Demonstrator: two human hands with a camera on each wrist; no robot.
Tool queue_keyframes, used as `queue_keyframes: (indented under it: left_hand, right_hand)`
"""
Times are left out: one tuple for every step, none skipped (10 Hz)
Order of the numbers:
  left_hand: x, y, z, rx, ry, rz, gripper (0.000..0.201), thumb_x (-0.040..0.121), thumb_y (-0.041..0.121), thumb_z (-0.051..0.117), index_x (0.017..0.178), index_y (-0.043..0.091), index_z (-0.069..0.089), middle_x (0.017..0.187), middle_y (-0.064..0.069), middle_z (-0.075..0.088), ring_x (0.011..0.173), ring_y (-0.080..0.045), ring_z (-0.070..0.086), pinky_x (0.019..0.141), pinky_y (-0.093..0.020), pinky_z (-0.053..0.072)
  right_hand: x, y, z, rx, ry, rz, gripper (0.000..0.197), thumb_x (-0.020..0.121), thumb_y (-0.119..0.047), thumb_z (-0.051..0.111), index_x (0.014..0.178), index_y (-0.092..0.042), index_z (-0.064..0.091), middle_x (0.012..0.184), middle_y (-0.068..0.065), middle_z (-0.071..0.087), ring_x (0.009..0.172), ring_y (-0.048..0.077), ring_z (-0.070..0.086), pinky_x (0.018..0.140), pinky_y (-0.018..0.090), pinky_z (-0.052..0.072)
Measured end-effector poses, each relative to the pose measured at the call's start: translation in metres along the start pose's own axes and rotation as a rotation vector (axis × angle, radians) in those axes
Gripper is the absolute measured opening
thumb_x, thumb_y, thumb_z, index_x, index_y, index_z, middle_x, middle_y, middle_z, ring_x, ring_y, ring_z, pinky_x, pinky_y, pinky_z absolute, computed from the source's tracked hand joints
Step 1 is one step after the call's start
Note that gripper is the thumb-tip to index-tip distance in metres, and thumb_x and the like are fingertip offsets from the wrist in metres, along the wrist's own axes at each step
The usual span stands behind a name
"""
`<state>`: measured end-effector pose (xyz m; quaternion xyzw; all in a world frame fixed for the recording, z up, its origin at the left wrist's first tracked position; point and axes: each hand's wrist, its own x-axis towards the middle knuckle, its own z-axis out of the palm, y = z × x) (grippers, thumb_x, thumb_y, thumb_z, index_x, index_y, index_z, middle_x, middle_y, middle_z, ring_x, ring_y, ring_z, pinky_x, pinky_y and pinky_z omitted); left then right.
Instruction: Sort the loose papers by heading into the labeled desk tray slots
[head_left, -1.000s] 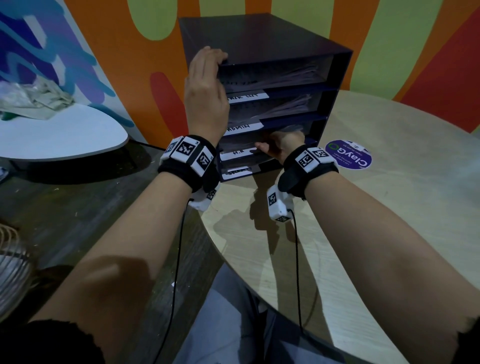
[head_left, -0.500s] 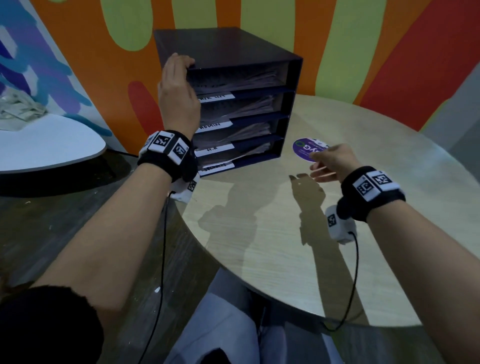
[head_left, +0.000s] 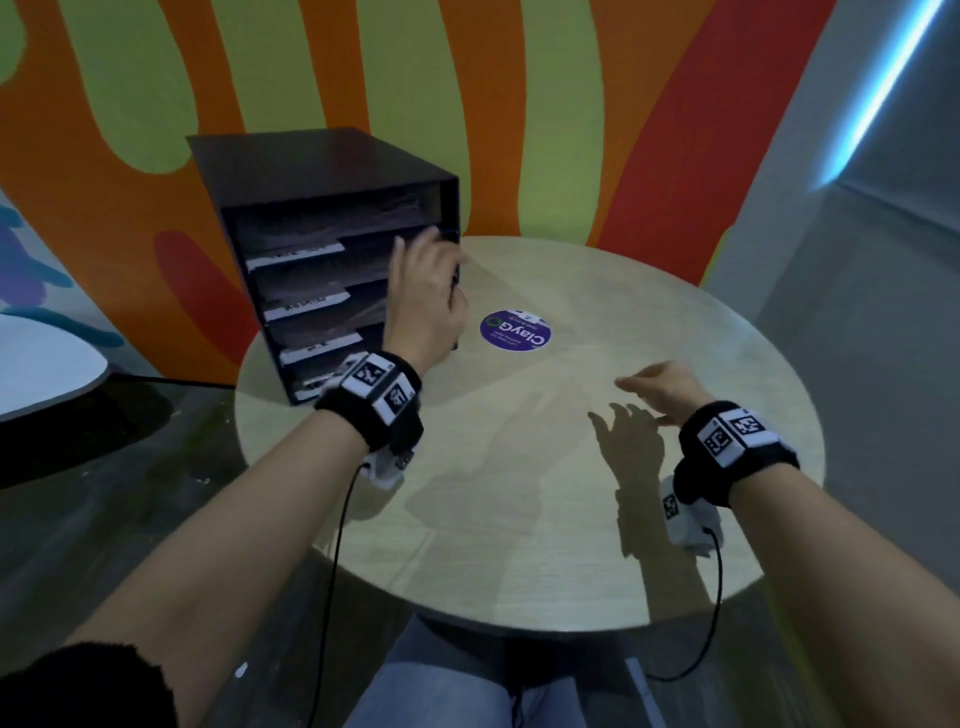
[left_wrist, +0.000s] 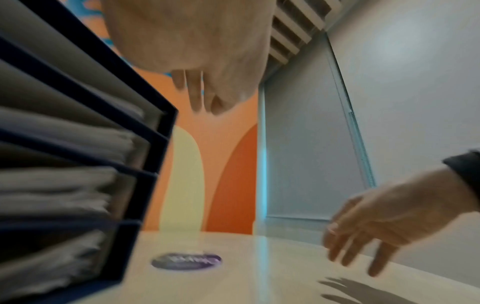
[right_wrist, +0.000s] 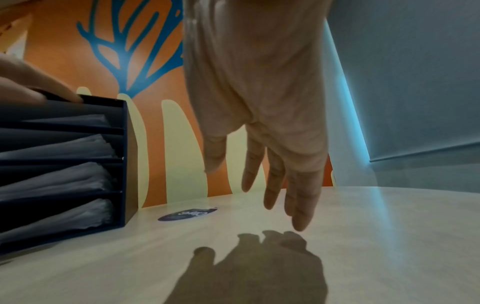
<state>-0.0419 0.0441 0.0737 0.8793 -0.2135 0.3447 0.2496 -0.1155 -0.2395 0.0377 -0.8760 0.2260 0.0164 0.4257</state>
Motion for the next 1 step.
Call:
queue_keyframes:
  left_hand:
    - [-0.0093,0.0280,0.0455,0.000,-0.521,-0.038,0.044,0.092,0.024,0.056,0.134,0.012,0.050,0.139,-0.009,0.050,0.134,-0.024,0.038,0.116,-0.037,0.018]
  right_hand:
    - [-0.0035,0.0049,0.0036,-0.083,-0.119,-0.010,0.048,0.090,-0.031,0.067,0.126,-0.001,0.057,0.106,0.012,0.059,0.079,0.018,0.057,0.052,0.019,0.044]
